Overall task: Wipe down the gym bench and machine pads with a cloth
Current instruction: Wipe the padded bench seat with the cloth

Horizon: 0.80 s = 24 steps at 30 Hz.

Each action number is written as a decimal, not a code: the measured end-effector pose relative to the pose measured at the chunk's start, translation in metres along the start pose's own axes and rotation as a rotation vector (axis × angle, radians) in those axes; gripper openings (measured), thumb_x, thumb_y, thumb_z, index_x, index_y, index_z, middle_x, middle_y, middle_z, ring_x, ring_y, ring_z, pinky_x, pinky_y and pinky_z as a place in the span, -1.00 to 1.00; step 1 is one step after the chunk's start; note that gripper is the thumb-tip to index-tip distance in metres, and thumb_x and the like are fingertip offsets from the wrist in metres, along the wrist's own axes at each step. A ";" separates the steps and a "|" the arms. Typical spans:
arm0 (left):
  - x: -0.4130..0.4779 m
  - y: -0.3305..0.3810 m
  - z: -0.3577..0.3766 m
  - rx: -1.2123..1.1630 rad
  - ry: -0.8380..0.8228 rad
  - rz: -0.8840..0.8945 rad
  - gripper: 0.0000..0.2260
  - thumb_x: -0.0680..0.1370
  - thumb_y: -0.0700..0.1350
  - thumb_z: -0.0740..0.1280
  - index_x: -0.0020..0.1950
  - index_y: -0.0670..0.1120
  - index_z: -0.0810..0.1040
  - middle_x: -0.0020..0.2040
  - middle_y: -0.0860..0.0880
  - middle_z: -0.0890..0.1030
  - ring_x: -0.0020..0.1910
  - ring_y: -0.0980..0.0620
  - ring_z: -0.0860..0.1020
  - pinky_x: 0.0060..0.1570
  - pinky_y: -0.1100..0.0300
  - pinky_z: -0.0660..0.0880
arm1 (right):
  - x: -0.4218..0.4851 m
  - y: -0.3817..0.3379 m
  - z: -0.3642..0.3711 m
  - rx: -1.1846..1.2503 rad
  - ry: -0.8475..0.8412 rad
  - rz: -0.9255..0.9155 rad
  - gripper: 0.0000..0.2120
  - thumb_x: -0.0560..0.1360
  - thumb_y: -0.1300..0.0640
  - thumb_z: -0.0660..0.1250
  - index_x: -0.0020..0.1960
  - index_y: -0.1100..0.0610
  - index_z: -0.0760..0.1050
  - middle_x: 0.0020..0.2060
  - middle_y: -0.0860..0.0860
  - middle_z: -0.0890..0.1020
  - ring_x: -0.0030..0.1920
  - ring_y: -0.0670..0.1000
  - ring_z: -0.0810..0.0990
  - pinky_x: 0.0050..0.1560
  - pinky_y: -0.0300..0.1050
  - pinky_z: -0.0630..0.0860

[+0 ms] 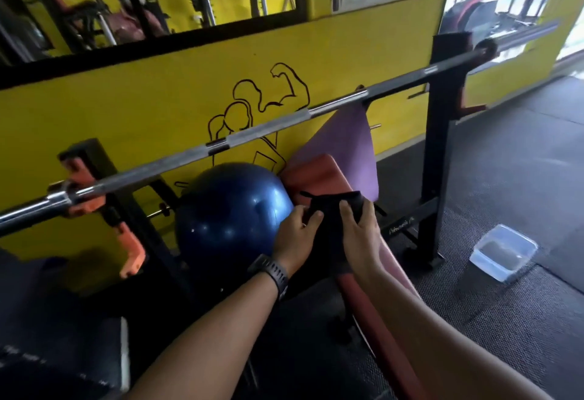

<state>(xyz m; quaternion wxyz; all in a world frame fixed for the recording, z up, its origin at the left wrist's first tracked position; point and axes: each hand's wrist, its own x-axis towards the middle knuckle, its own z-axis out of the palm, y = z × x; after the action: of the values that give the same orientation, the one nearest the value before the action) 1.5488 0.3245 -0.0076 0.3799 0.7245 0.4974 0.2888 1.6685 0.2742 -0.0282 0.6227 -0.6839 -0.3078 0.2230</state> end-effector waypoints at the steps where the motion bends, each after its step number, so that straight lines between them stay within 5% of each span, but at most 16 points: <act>1: 0.017 -0.007 0.002 0.013 -0.016 -0.001 -0.73 0.65 0.03 0.32 0.19 -0.16 0.57 0.04 -0.02 0.63 0.05 0.03 0.55 -0.05 0.23 0.37 | 0.014 0.006 0.010 -0.010 0.003 0.006 -0.72 0.64 -0.07 0.26 0.30 0.01 0.46 0.10 -0.09 0.58 0.16 -0.02 0.53 0.20 -0.04 0.41; 5: 0.100 -0.044 0.013 0.050 -0.024 -0.023 -0.74 0.66 0.02 0.31 0.09 -0.19 0.55 0.03 -0.19 0.66 0.08 -0.17 0.60 0.01 0.01 0.46 | 0.082 0.037 0.057 -0.041 -0.018 -0.013 -0.75 0.64 -0.04 0.28 0.25 0.05 0.48 0.09 -0.06 0.58 0.13 -0.05 0.51 0.12 -0.13 0.36; 8: 0.168 -0.072 0.029 0.118 -0.053 -0.073 -0.75 0.64 -0.02 0.33 -0.20 -0.04 0.42 -0.23 -0.07 0.57 -0.04 -0.23 0.59 -0.19 0.07 0.32 | 0.135 0.067 0.088 -0.052 -0.036 0.030 -0.87 0.64 -0.06 0.28 0.16 -0.10 0.42 0.07 -0.12 0.56 0.09 -0.11 0.49 0.12 -0.12 0.37; 11: 0.216 -0.085 0.035 0.189 -0.062 -0.066 -0.71 0.61 -0.03 0.35 -0.27 0.00 0.37 -0.28 0.00 0.51 -0.10 -0.20 0.58 -0.21 0.07 0.32 | 0.171 0.091 0.115 -0.071 -0.049 0.067 -0.88 0.64 -0.07 0.27 0.15 -0.12 0.39 0.06 -0.13 0.55 0.10 -0.08 0.50 0.12 -0.10 0.36; 16: 0.291 -0.125 0.047 0.329 -0.152 -0.051 -0.66 0.54 0.12 0.25 -0.02 -0.15 0.56 0.02 -0.08 0.60 0.08 -0.12 0.56 0.11 -0.12 0.50 | 0.230 0.130 0.161 -0.102 -0.048 0.111 -0.72 0.64 -0.03 0.28 0.31 0.02 0.43 0.12 -0.14 0.52 0.12 -0.12 0.45 0.10 -0.19 0.31; 20: 0.341 -0.161 0.051 0.569 -0.217 0.064 -0.62 0.64 -0.02 0.30 0.39 -0.19 0.46 0.44 -0.12 0.42 0.46 -0.15 0.32 0.40 -0.04 0.30 | 0.264 0.158 0.196 -0.109 -0.055 0.130 -0.75 0.65 -0.01 0.26 0.31 -0.01 0.42 0.12 -0.11 0.53 0.13 -0.05 0.50 0.10 -0.12 0.35; 24: 0.384 -0.200 0.050 0.760 -0.298 0.185 -0.50 0.61 -0.05 0.37 0.47 -0.24 0.36 0.63 -0.20 0.12 0.64 -0.20 -0.02 0.53 -0.11 0.09 | 0.292 0.186 0.228 -0.182 -0.053 0.104 -0.69 0.66 0.01 0.22 0.37 0.07 0.41 0.21 0.05 0.54 0.20 0.13 0.48 0.22 0.06 0.41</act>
<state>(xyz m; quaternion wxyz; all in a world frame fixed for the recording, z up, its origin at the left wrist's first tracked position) 1.6182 0.7155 -0.1867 0.1258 0.8885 0.4412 0.0096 1.7459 0.6352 -0.2176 0.5373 -0.7465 -0.3071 0.2443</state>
